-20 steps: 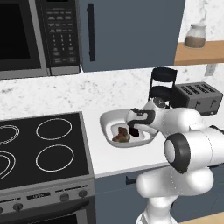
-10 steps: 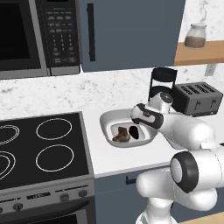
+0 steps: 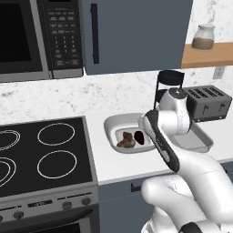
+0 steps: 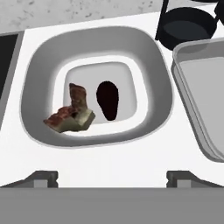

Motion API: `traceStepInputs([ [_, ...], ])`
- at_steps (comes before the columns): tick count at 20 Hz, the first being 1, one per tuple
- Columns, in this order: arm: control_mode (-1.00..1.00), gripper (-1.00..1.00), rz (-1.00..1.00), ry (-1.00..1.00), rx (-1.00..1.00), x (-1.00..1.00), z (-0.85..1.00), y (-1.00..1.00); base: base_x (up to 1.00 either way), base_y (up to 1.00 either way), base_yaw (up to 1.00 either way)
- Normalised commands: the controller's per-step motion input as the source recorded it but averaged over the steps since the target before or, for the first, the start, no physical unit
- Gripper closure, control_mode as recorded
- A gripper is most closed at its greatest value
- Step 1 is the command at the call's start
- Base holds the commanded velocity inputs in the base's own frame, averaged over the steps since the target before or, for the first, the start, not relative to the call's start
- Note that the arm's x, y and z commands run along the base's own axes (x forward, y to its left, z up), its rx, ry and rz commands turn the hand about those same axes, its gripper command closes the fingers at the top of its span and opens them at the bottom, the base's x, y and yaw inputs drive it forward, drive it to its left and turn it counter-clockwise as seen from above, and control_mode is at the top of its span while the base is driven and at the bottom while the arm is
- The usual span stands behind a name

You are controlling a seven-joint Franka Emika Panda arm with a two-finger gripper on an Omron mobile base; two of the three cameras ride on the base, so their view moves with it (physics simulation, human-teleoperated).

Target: Place one avocado and one steak in each tupperware on the nearby counter, to pack two identical lunches.

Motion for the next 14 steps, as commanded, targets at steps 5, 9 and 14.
traceStepInputs([
  [5, -1.0, -1.0, 0.0, -0.01, 0.0, -1.0, 0.08, 0.0, 0.0, 0.0, 0.0],
  [9, -1.0, -1.0, 0.01, -0.02, 0.05, -1.0, 0.1, -0.03, 0.0, 0.0, 0.0],
  [14, -1.0, -1.0, 0.05, 0.0, 0.0, -1.0, 0.82, 0.0, 0.0, 0.0, 0.0],
])
